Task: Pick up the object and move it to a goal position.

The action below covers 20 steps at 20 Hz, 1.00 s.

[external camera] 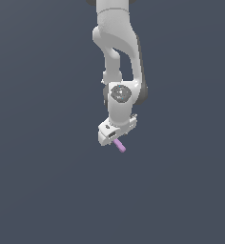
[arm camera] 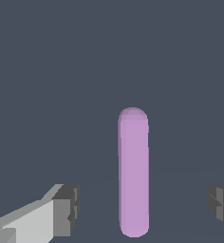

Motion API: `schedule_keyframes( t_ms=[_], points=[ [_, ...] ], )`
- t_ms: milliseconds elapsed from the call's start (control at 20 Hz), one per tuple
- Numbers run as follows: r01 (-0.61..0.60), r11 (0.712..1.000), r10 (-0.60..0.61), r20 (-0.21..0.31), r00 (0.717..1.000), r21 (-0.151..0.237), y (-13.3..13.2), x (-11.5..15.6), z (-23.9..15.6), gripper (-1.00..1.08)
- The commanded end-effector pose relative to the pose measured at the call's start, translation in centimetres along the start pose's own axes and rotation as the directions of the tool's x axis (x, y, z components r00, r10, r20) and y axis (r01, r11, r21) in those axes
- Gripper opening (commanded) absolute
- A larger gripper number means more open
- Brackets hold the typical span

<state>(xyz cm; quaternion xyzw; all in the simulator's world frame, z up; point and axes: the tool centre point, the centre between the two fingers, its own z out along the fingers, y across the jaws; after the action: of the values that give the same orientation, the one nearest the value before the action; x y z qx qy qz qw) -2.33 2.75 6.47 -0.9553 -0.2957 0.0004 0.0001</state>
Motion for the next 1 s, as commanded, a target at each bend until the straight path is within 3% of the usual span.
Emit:
schedule_keyframes(
  t_ms=[0,900,950],
  points=[
    [0.0,1.0,0.0,0.0,1.0,0.0,0.0,0.0,0.0,1.0],
    [0.006,1.0,-0.006,-0.001,1.0,-0.001,0.0,0.0,5.1,1.0],
    [0.006,1.0,-0.006,-0.001,1.0,-0.001,0.0,0.0,5.1,-1.0]
  ],
)
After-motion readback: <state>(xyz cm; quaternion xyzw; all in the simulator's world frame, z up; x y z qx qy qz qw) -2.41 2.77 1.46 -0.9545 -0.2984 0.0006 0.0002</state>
